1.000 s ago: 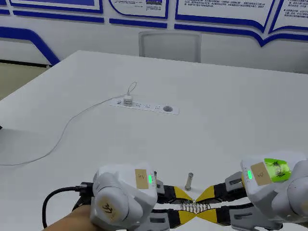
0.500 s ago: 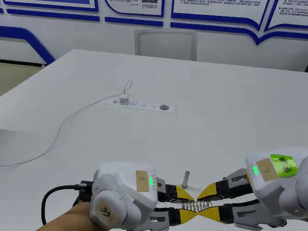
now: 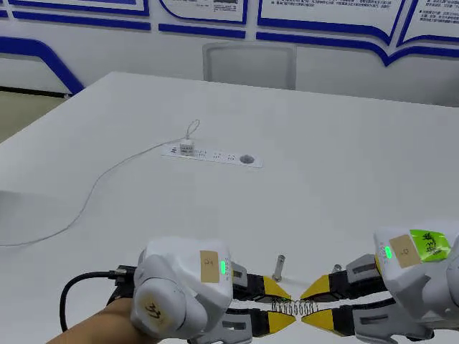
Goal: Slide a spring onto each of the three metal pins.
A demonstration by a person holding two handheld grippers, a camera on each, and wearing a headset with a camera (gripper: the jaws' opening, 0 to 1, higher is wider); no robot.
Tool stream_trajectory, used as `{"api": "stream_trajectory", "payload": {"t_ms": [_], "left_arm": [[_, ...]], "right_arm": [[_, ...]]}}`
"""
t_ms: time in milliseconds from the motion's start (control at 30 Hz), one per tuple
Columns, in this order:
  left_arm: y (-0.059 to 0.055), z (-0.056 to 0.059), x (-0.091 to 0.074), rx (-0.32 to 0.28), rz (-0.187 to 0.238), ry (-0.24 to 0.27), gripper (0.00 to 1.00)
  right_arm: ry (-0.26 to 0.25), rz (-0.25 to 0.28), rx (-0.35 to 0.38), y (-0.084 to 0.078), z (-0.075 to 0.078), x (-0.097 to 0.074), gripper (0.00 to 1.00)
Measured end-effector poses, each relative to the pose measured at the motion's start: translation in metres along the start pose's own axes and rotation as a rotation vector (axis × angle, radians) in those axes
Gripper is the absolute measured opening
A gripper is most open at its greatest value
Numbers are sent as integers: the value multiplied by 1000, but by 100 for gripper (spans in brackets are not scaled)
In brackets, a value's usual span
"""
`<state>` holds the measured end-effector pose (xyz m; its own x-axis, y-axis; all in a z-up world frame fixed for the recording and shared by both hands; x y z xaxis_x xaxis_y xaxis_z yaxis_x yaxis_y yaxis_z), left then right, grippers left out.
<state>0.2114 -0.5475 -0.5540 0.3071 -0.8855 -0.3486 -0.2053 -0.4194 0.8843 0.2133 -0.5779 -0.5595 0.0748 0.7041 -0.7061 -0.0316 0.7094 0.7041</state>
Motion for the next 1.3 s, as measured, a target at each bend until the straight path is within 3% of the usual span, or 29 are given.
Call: {"api": "stream_trajectory", "payload": {"t_ms": [433,667,700,1300], "left_arm": [[-3,-1,-3,-19,3,19,10],[-2,-2,-7,-50,-3,30,10],[-1,-2,-8,-52,1,30,10],[1,-4,-7,-127,28,59,10]], "right_arm": [[30,102,34,18,-5,-10,11],[50,183,66,33,-7,-11,11],[54,216,87,36,-7,-12,11],[9,342,160,52,-3,-12,11]]}}
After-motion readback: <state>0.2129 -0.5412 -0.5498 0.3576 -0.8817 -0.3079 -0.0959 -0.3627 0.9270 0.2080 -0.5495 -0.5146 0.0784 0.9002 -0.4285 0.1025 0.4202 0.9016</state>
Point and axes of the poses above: the centre of the closed fingertips' face, and the gripper's own axes: x roughly forward along the fingers, z roughly to its right, y roughly out of its top, the point moved 2 cm from there along -x, roughly backward along the fingers, and after that the axes turned 10 degrees about y, right-handed, at the moved point
